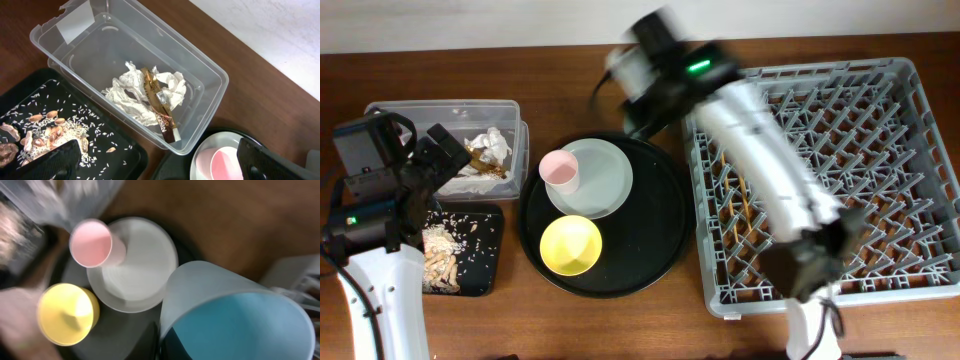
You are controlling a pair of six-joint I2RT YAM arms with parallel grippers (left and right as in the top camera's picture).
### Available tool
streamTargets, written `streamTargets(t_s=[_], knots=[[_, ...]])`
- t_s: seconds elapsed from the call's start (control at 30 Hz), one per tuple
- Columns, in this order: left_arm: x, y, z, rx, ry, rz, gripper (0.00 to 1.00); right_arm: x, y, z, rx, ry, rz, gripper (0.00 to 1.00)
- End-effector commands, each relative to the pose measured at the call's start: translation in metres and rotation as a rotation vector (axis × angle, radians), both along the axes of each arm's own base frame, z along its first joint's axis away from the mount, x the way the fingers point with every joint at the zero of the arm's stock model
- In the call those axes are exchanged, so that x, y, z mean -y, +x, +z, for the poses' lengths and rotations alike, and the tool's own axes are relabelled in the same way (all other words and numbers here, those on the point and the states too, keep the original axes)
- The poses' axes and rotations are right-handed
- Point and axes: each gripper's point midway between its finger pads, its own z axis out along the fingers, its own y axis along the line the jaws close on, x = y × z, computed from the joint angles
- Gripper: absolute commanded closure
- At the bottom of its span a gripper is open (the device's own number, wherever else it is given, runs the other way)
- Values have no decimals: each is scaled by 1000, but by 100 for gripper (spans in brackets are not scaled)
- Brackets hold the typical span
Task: Sort waste into correct bins and load items into the dishwasher rack
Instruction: 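Carry the blue cup over the rack's top-left corner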
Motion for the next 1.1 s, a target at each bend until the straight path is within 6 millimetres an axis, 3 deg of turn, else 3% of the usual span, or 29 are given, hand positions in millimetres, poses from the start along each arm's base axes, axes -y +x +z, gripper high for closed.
streamTargets(t_s=[0.0,0.23,0.33,0.53,1.07], knots=[[-1,0,6,19,-2,2,1,36,2,27,-120,315,52,96],[-1,0,6,19,-2,2,1,101,12,32,-178,844,146,96],[-1,0,6,19,-2,2,1,109,12,18,-172,917,153,96],[-1,0,6,19,-2,2,1,108,17,-29,-148,922,166,96],[-1,0,6,19,-2,2,1,115,40,-110,-201,815,55,96]])
